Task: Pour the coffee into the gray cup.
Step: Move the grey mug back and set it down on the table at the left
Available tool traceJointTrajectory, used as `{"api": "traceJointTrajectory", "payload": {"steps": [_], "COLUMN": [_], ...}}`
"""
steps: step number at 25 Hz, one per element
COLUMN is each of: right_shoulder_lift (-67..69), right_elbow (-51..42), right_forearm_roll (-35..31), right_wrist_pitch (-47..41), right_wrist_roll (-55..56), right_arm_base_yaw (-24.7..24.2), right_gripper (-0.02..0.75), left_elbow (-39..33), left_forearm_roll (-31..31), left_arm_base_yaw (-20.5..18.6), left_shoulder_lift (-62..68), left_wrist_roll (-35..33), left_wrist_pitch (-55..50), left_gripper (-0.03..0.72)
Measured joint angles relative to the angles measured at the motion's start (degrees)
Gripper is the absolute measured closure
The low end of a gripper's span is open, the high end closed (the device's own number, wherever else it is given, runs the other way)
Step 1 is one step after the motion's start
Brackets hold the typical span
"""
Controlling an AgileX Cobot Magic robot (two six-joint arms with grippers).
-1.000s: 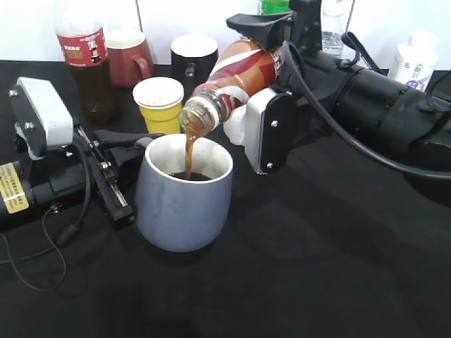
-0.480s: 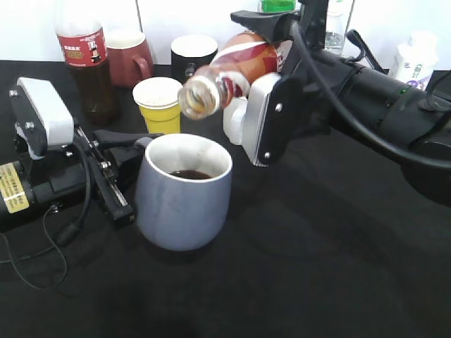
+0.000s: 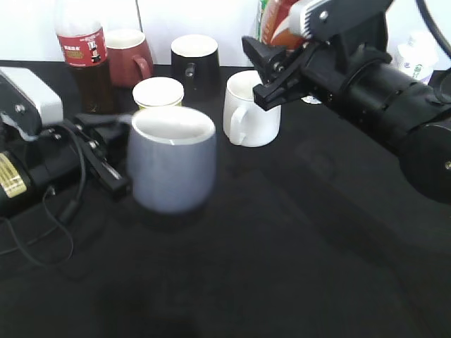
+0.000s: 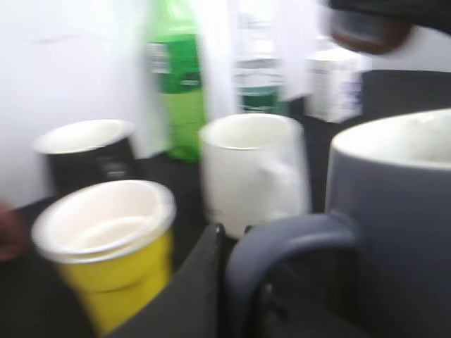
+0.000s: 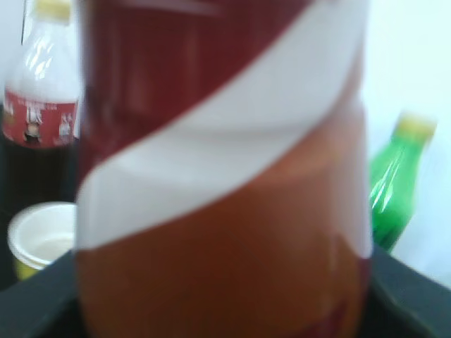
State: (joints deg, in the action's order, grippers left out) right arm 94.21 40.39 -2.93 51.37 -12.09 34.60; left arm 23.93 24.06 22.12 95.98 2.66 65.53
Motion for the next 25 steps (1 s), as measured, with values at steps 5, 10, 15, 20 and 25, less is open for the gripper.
{"api": "traceJointTrajectory", "payload": {"steps": [5,10,15,20,25], "right_shoulder_lift": [0.00,0.00,0.00,0.00,0.00], "right_elbow": [0.00,0.00,0.00,0.00,0.00], "right_forearm_roll": [-0.24,-0.24,-0.24,-0.24,-0.24], "right_wrist_pitch": [-0.72,-0.79,-0.79,-0.79,-0.79], "right_wrist_roll": [3.62,3.70,3.70,3.76,3.76], "right_arm_base_yaw": [0.00,0.00,0.00,0.00,0.00], "right_gripper": [0.207,0.207,0.209,0.209,0.209], "left_elbow": [0.00,0.00,0.00,0.00,0.00], "left_forearm_roll": [-6.93,-13.22,-20.05,-19.98,-19.69], "left_arm_base_yaw": [0.00,0.00,-2.33,-12.26,-18.95], "left_shoulder_lift": [0.00,0.00,0.00,0.00,0.00], "left_wrist_roll": [-5.91,-11.05,-11.63,-11.68,-11.68], "left_wrist_pitch": [0.00,0.00,0.00,0.00,0.00], "left_gripper": [0.644,0.644,0.644,0.644,0.644]}}
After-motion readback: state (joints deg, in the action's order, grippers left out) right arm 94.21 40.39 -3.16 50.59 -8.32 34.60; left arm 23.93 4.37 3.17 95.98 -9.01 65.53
